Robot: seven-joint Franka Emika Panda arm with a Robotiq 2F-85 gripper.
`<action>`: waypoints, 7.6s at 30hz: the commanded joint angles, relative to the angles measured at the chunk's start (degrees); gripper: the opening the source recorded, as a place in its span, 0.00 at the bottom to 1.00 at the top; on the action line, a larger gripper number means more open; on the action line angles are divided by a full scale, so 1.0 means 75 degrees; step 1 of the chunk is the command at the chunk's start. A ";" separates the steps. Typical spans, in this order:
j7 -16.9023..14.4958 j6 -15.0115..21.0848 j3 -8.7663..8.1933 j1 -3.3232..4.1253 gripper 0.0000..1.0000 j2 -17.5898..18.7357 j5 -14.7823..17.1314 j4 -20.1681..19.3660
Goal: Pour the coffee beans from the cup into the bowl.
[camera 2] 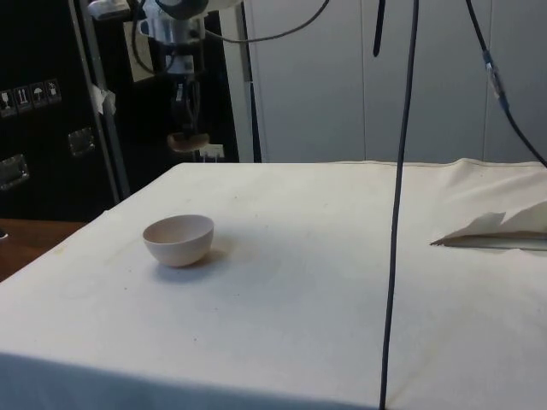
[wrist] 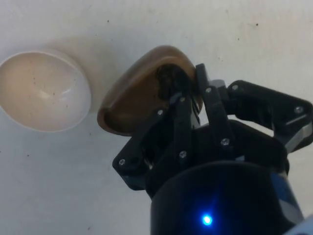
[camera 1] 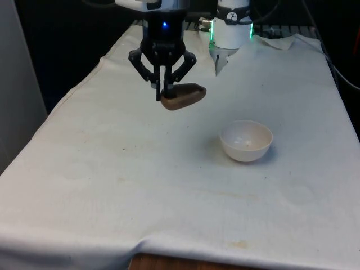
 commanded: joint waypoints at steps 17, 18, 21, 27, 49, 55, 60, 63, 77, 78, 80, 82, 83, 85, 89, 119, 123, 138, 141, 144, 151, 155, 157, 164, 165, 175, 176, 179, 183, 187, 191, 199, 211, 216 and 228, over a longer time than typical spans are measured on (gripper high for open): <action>0.0840 0.0619 0.0283 0.0092 0.00 -0.0733 -0.1146 -0.0863; 0.0871 0.0665 0.0298 0.0092 0.00 -0.0764 -0.1192 -0.0909; 0.0947 0.0817 0.0336 0.0069 0.00 -0.0879 -0.1329 -0.1092; 0.0985 0.1070 0.0344 0.0061 0.00 -0.1070 -0.1474 -0.1413; 0.2108 0.1161 0.0856 0.0092 0.00 -0.1543 -0.2842 -0.1795; 0.2490 0.1054 0.1100 0.0076 0.00 -0.1451 -0.3163 -0.1650; 0.2765 0.0932 0.1291 0.0084 0.00 -0.1299 -0.3346 -0.1406; 0.2850 0.0901 0.1352 0.0092 0.00 -0.1283 -0.3407 -0.1375; 0.3415 0.0985 0.1482 0.0053 0.00 -0.1597 -0.4163 -0.1826; 0.3346 0.0886 0.1528 0.0015 0.00 -0.1551 -0.4072 -0.1765; 0.3514 0.1001 0.1490 0.0061 0.00 -0.1642 -0.4270 -0.1895; 0.3713 0.0993 0.1551 0.0092 0.00 -0.1673 -0.4461 -0.1933; 0.3789 0.0993 0.1574 0.0092 0.00 -0.1673 -0.4545 -0.1933; 0.3957 0.0985 0.1635 0.0084 0.00 -0.1681 -0.4721 -0.1940; 0.4316 0.0978 0.1749 0.0084 0.00 -0.1665 -0.5096 -0.1940; 0.6348 -0.0015 0.2659 0.0092 0.00 -0.1383 -0.7578 -0.1803; 0.6585 -0.0229 0.2827 0.0084 0.00 -0.1230 -0.7876 -0.1658; 0.7303 -0.0726 0.3239 0.0023 0.00 -0.0879 -0.8808 -0.1543; 0.7525 -0.0810 0.3231 0.0053 0.00 -0.0787 -0.9076 -0.1528; 0.7731 -0.0863 0.3247 0.0053 0.00 -0.0718 -0.9335 -0.1536; 0.7968 -0.1016 0.3270 0.0053 0.00 -0.0657 -0.9694 -0.1536; 0.8083 -0.1199 0.3300 0.0053 0.00 -0.0695 -0.9947 -0.1551; 0.8098 -0.1238 0.3308 0.0053 0.00 -0.0703 -0.9992 -0.1558; 0.8220 -0.1589 0.3400 0.0053 0.00 -0.0764 -1.0306 -0.1581; 0.8243 -0.1635 0.3415 0.0053 0.00 -0.0772 -1.0359 -0.1589; 0.8541 -0.2254 0.3644 0.0053 0.00 -0.0802 -1.0848 -0.1658; 0.8503 -0.2246 0.3667 0.0023 0.00 -0.0756 -1.0795 -0.1612; 0.8640 -0.2437 0.3720 0.0061 0.00 -0.0787 -1.0993 -0.1665; 0.8785 -0.2712 0.3843 0.0061 0.00 -0.0772 -1.1192 -0.1681; 0.8931 -0.2995 0.3965 0.0069 0.00 -0.0749 -1.1398 -0.1688; 0.9152 -0.3331 0.4156 0.0076 0.00 -0.0710 -1.1620 -0.1688; 0.9664 -0.3720 0.4408 0.0046 0.00 -0.0733 -1.1918 -0.1811; 1.0581 -0.4240 0.4668 0.0038 0.00 -0.0772 -1.2498 -0.2116; 1.0886 -0.4324 0.4698 0.0046 0.00 -0.0772 -1.2681 -0.2215; 1.1215 -0.4889 0.4935 0.0061 0.00 -0.0695 -1.3247 -0.2376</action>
